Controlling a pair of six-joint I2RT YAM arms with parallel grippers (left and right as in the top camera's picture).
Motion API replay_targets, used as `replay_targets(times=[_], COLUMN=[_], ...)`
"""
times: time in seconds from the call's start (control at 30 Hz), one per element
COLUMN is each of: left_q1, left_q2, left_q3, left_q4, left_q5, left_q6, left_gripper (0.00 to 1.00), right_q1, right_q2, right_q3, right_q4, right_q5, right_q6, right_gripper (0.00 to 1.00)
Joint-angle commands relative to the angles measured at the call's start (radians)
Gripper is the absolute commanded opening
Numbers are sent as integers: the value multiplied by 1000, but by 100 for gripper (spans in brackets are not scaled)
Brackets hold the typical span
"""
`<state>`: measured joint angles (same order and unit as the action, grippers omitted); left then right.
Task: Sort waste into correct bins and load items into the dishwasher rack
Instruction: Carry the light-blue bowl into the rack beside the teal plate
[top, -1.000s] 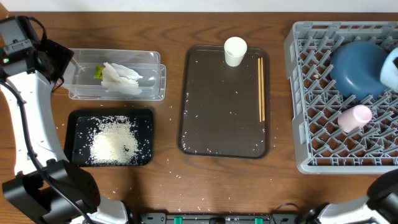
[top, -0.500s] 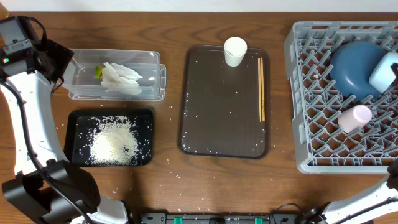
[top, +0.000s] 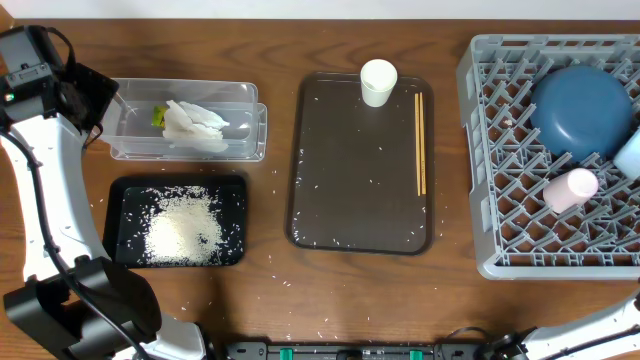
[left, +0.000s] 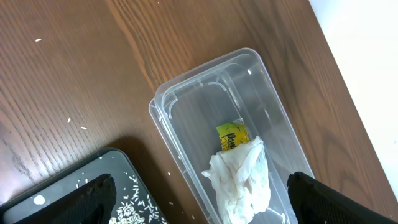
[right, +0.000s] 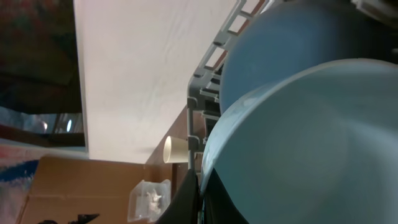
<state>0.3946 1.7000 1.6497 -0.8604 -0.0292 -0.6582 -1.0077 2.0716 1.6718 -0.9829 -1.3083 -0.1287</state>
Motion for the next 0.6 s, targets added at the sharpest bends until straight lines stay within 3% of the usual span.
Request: replay_targets(times=[0.0,0.37,0.57], left_q1=[2,2,2], left_q2=[-7,-7,-7], left_q3=[5,5,5], left_q4=[-2,-2,-3], left_q5=[-2,-2,-2], left_q6=[-9,-9,-9], left_gripper=[91,91,91], right_q1=[1,66,84], right_q2=[2,5,10], right_q3=[0,0,0], right_q4=[-1,37,37], right_q5=[-16,-86,13], right_q6=[-12,-29,-11], right_gripper=[1,1,1])
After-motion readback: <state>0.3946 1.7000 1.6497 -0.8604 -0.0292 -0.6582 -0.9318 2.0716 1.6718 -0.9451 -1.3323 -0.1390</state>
